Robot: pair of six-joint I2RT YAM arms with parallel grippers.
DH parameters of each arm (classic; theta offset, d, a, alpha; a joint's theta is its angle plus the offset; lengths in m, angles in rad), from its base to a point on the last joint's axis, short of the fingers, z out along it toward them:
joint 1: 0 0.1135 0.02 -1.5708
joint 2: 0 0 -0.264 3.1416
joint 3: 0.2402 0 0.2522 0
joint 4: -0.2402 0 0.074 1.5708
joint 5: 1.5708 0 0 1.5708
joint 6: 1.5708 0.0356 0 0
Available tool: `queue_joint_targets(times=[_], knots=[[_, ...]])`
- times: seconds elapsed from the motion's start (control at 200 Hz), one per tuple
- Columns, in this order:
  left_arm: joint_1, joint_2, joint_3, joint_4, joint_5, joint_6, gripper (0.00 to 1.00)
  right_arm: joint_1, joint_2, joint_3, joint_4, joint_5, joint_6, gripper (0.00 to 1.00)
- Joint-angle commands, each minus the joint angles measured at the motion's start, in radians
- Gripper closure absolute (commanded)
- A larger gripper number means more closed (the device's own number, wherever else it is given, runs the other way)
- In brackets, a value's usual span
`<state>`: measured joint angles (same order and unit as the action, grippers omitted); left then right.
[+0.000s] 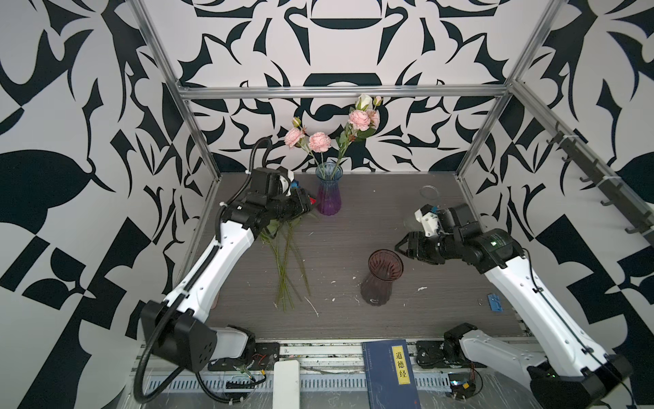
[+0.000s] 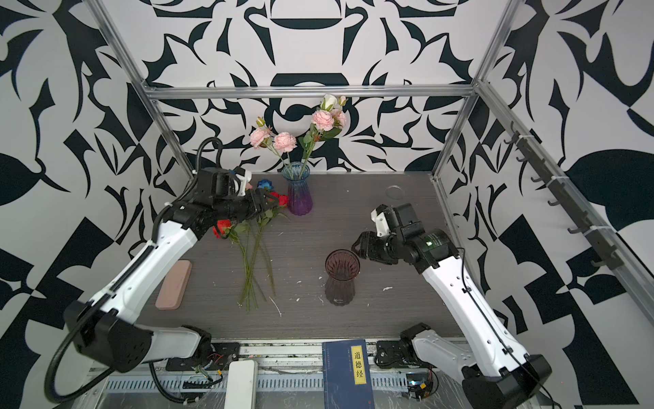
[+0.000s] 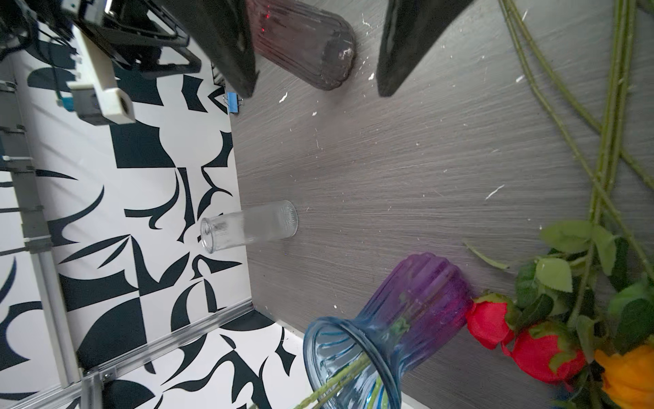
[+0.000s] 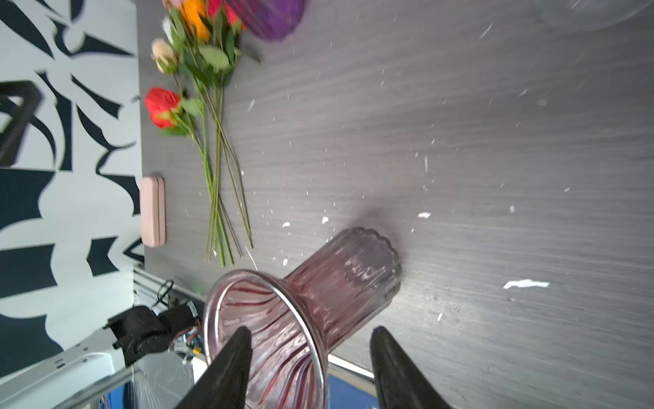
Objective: Arrange flowers in a vase
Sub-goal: Place the vase at the bottom-center of the table, then pick up the vase from the top-center of the table.
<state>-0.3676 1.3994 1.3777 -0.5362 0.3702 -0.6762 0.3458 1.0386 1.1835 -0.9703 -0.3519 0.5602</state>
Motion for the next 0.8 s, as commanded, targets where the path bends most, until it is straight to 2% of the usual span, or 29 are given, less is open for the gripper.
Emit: queue_joint_targets(times=[0.0, 0.255, 0.665, 0.795], knots=[[0.014, 0.077, 0.066, -0.038, 0.023, 0.05, 0.41, -0.061, -0.021, -0.008, 0.011, -0.027, -0.055, 0.42], [0.061, 0.28, 0.238, -0.065, 0.03, 0.073, 0.42, -0.231, -0.123, -0.275, 0.192, -0.146, 0.01, 0.44], [0.073, 0.592, 0.586, -0.14, 0.018, 0.063, 0.45, -0.244, -0.13, -0.392, 0.257, -0.17, 0.043, 0.46], [0.073, 0.668, 0.693, -0.19, -0.012, 0.07, 0.53, -0.245, -0.143, -0.405, 0.257, -0.167, 0.049, 0.46]])
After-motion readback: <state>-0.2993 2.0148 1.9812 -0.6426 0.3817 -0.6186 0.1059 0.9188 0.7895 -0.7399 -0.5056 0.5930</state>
